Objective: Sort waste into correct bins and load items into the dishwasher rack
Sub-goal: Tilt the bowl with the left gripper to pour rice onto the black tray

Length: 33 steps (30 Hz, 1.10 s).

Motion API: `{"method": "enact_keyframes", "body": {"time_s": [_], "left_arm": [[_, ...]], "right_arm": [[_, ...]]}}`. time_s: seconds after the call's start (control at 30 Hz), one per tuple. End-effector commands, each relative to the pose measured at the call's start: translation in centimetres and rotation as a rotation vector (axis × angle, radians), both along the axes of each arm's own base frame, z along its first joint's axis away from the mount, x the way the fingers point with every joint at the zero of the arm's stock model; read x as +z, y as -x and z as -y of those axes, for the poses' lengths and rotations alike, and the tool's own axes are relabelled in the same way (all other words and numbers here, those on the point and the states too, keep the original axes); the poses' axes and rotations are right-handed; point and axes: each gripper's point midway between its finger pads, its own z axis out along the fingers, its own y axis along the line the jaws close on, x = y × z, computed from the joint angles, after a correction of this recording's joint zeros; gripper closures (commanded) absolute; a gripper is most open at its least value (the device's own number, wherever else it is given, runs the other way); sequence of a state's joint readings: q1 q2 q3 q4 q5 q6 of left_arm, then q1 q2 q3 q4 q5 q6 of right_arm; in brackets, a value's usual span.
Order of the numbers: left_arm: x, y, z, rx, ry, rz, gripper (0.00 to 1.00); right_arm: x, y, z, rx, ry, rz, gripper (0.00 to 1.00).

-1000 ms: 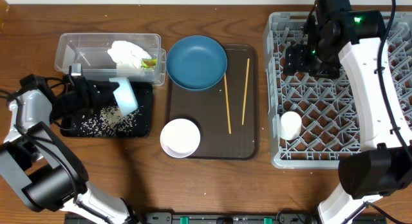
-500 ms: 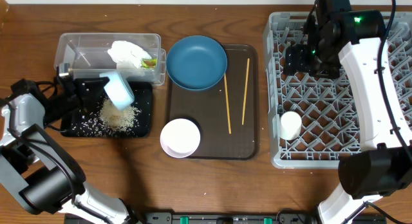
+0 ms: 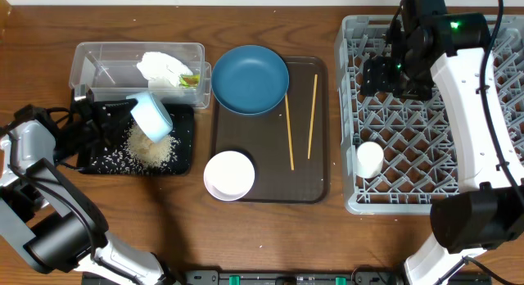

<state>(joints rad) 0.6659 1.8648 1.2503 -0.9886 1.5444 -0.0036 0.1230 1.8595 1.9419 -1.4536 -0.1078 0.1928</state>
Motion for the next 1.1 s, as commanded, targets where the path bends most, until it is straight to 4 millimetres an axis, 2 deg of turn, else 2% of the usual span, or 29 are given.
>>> {"method": "enact_keyframes", "body": {"time_s": [0.0,0.37,0.5,0.63,0.83,0.93,1.07], "left_arm": [[0.2,0.0,-0.2,0.012,0.053,-0.022,0.94],[0.1,-0.3,-1.0,0.029,0.065,-0.037,0.94],[0.1,-0.2,-0.9,0.032,0.113,-0.098,0.94],[0.1,-0.5,-1.2,0.033,0.079,-0.058,0.94],[0.4,-0.2,-0.8,0.030,0.104,-0.089,0.94],[1.5,0.0,0.0,0.014,0.074,-0.052,0.94],[4.0,0.6,2.9,-0.055,-0.059,0.060,0.94]], "right_arm": [[-0.2,0.1,-0.4,0.024,0.003,-0.006,0.18],[-0.2,0.1,-0.4,0.028,0.003,-0.006,0.17],[-0.2,0.2,-0.3,0.029,0.004,-0.010,0.18],[-0.2,0.2,-0.3,0.031,0.004,-0.010,0.17],[-0.3,0.6,-0.3,0.032,0.007,-0.027,0.18],[-0.3,0.6,-0.3,0.032,0.006,-0.026,0.17],[-0.3,0.6,-0.3,0.031,0.006,-0.025,0.17]]}}
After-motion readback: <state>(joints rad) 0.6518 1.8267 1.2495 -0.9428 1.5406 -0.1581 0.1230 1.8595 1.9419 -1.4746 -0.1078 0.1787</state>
